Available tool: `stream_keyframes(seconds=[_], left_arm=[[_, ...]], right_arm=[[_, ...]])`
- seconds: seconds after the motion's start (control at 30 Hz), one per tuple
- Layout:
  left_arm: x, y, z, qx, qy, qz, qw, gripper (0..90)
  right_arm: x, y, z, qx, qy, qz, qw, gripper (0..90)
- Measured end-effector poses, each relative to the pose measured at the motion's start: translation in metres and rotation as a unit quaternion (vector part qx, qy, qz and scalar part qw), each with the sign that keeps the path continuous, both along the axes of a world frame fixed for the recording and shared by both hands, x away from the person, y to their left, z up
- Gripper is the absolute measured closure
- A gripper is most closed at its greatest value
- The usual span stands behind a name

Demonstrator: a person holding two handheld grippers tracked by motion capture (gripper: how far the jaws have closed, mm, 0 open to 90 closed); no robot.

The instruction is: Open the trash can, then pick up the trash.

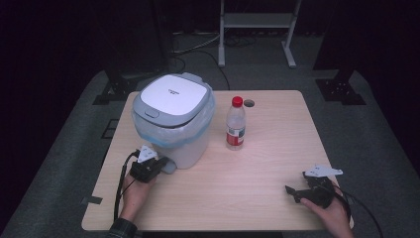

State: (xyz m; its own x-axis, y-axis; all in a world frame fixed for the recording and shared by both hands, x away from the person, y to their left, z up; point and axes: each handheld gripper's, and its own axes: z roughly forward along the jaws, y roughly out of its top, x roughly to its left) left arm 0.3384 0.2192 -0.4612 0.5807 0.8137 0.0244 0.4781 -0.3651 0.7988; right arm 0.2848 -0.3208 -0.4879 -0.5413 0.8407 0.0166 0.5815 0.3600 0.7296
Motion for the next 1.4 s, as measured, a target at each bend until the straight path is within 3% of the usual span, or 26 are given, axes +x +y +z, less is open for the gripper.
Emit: stream_keyframes(seconds=[0.17, 0.53, 0.97, 1.13, 1.4], left_arm=[[0.0, -0.001, -0.002, 0.012, -0.002, -0.001, 0.9999, 90.0], [0.001, -0.002, -0.007, 0.015, 0.006, -0.002, 0.9999, 90.0], [-0.003, 0.003, -0.017, -0.022, -0.008, 0.012, 0.9996, 90.0], [-0.005, 0.001, -0.017, -0.013, -0.013, 0.015, 0.9997, 90.0], [-0.005, 0.001, -0.017, -0.019, -0.012, 0.015, 0.9996, 90.0]], right_arm=[[0.0, 0.0, 0.0, 0.0, 0.0, 0.0, 1.0, 8.6], [0.0, 0.0, 0.0, -0.001, 0.0, 0.001, 1.0, 8.5], [0.001, 0.0, 0.0, 0.001, 0.0, -0.008, 1.0, 8.6], [0.002, -0.001, 0.0, 0.001, -0.001, -0.011, 0.9999, 8.9], [0.006, -0.001, 0.005, 0.017, 0.002, -0.017, 0.9997, 12.9]])
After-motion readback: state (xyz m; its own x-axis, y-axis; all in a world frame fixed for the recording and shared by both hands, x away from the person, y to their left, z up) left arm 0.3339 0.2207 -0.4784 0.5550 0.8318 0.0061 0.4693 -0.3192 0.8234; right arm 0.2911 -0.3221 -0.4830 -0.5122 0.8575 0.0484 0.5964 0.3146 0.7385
